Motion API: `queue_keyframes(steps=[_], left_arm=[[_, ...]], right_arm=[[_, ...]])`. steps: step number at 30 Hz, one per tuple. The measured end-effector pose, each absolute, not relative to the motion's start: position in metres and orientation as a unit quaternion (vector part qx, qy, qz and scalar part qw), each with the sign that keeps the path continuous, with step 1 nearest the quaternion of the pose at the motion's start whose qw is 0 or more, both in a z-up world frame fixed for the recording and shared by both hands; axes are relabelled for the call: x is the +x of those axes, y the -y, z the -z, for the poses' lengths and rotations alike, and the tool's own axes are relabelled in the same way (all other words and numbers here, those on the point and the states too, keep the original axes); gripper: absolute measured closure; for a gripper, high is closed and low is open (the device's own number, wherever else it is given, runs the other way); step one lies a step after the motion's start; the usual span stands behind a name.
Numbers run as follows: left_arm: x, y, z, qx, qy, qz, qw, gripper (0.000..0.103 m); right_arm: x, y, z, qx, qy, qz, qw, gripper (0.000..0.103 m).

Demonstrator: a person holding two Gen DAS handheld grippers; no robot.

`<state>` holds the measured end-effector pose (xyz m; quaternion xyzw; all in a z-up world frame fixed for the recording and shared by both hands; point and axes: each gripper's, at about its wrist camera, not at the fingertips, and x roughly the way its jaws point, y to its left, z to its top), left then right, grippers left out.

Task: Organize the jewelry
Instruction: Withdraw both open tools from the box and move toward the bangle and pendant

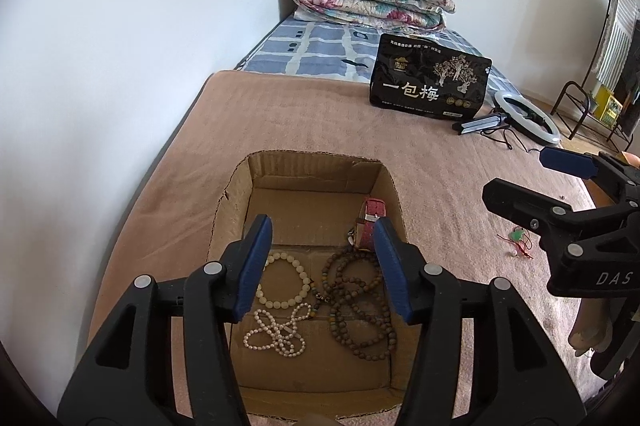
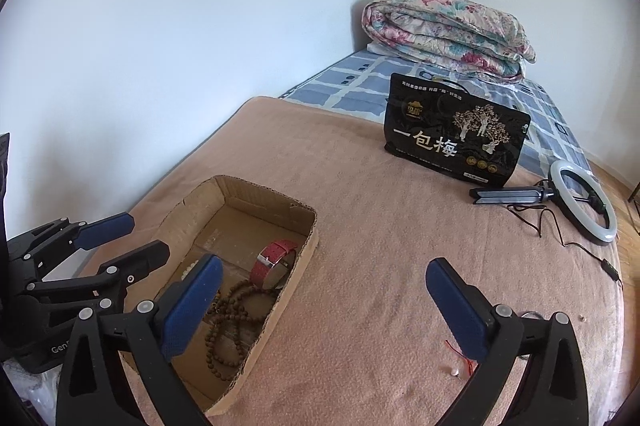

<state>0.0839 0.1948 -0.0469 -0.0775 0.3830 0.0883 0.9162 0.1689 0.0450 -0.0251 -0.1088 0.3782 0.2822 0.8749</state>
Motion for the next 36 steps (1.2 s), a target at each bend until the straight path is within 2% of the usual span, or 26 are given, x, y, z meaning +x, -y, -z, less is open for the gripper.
queue_keyframes(steps=[3,22,36], left_arm=[[0.083,-0.186,0.042,-0.070,-0.379,-0.084,0.919,0.044],[0.093,-0.113,0.035,-0.052,-0.378,-0.013,0.924,0.044],[0.110,-0.034,0.048,-0.019,-0.398,0.074,0.914,0.044]], right_arm=[[0.167,-0.034,0.020,-0.104,-0.375,-0.277,0.879,0.000],[0.169,0.068,0.001,-0.073,-0.364,-0.230,0.900,0.000],[0.207,0.184,0.025,-0.037,-0.398,-0.140,0.906,0.000]])
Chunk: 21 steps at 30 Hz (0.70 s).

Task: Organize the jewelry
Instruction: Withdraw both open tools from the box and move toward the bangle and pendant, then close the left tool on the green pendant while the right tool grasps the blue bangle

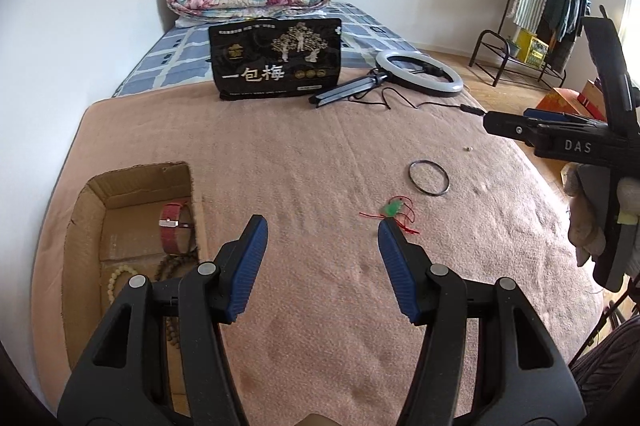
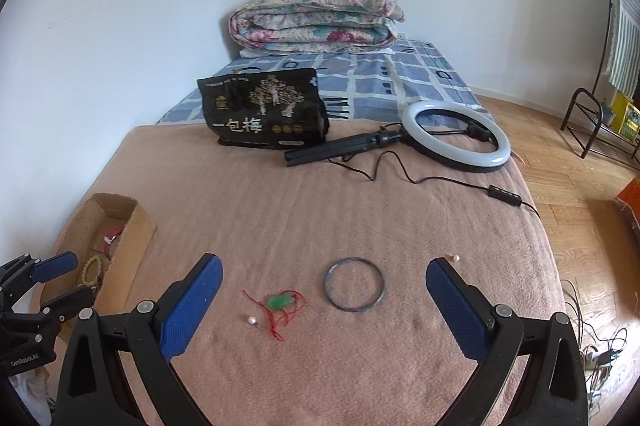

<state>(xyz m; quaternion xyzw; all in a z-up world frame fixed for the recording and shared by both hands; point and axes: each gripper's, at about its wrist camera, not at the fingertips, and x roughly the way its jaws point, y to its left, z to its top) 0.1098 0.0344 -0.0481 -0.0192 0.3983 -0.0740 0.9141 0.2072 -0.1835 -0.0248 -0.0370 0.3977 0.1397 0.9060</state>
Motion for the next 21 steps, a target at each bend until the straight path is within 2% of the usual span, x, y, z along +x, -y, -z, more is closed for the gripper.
queue_keyframes(steps=[13,21], left_arm=[[0.153,0.021,0.085,-0.025,-0.432,0.149,0.889,0.044],[0.183,0.038,0.122,-0.021,-0.460,0.174,0.870,0.052]], right_arm=[[0.238,0.223,0.068,-0.037,-0.433,-0.124,0.892,0.001],[0.258,0.227,0.105,-0.022,-0.465,-0.141,0.874,0.001]])
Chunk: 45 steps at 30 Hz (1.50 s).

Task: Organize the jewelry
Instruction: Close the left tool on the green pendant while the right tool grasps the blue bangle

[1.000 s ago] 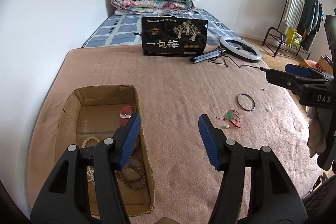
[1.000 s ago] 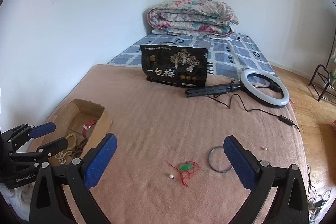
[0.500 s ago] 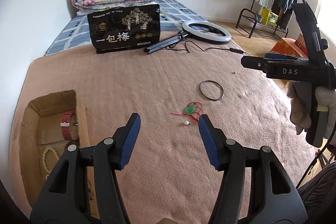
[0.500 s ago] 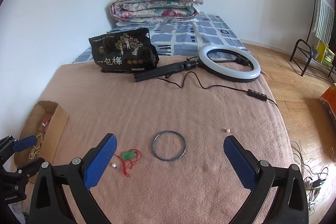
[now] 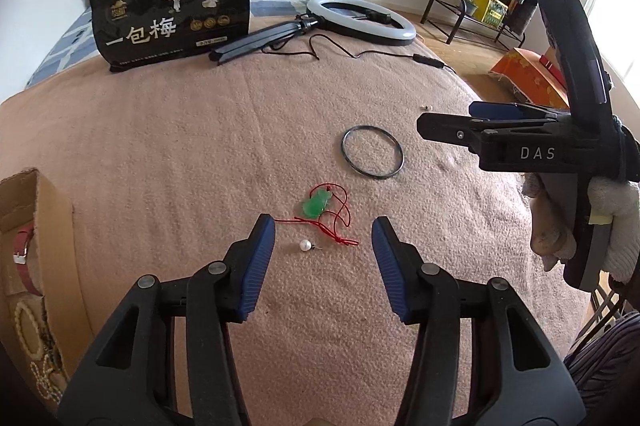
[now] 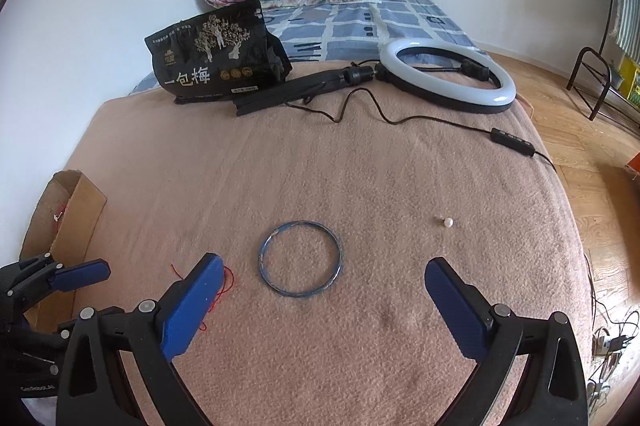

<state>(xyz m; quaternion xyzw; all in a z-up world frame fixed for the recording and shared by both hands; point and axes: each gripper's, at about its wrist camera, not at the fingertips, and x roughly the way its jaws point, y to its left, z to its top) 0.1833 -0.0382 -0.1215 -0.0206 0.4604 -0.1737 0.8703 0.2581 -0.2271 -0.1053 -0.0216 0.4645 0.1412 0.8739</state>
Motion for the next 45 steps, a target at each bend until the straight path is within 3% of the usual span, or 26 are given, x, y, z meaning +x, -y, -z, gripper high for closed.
queue_keyframes(steps=[8,40,42,45], left_arm=[[0.204,0.053,0.153,0.003,-0.483,0.187,0.855,0.066],[0.230,0.066,0.184,0.052,-0.479,0.186,0.857,0.075],[0.229,0.069,0.184,0.060,-0.477,0.187,0.857,0.084],[0.228,0.070,0.185,0.069,-0.474,0.186,0.858,0.085]], right_arm=[[0.269,0.225,0.139,-0.029,-0.486,-0.161,0.859,0.006],[0.288,0.192,0.176,-0.095,-0.493,-0.184,0.845,0.014],[0.287,0.191,0.177,-0.099,-0.492,-0.183,0.845,0.014],[0.286,0.190,0.178,-0.110,-0.490,-0.185,0.845,0.015]])
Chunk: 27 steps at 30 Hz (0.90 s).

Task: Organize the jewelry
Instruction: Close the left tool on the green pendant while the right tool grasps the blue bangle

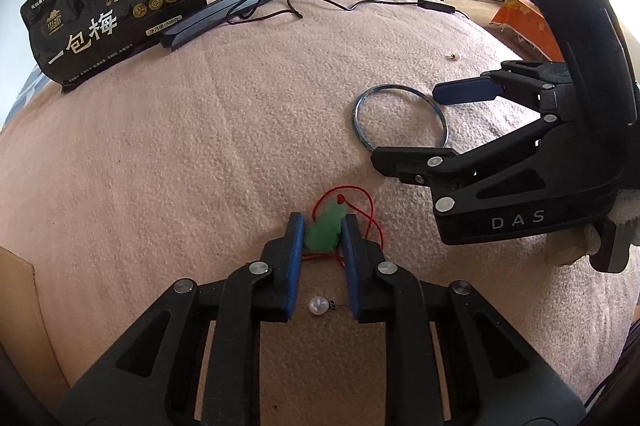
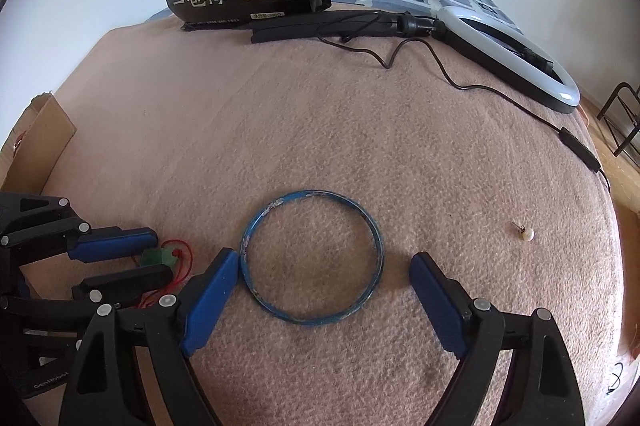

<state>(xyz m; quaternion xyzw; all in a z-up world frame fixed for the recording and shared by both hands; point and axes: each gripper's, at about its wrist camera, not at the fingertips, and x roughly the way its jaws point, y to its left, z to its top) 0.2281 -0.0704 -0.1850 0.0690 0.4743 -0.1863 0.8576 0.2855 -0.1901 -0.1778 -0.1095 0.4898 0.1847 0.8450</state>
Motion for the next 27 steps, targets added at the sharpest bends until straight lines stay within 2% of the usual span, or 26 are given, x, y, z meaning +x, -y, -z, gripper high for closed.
queue_keyframes(steps=[6,12,15,27], left_arm=[[0.229,0.068,0.185,0.062,-0.473,0.185,0.859,0.085],[0.227,0.067,0.184,0.066,-0.471,0.183,0.860,0.085],[0.227,0.066,0.184,0.062,-0.472,0.181,0.861,0.085],[0.225,0.057,0.157,0.031,-0.452,0.177,0.874,0.086]], right_arm=[[0.283,0.189,0.176,-0.111,-0.488,-0.192,0.844,0.025],[0.279,0.182,0.177,-0.125,-0.487,-0.200,0.841,0.022],[0.280,0.182,0.177,-0.123,-0.485,-0.196,0.843,0.029],[0.272,0.189,0.161,-0.111,-0.467,-0.188,0.857,0.029]])
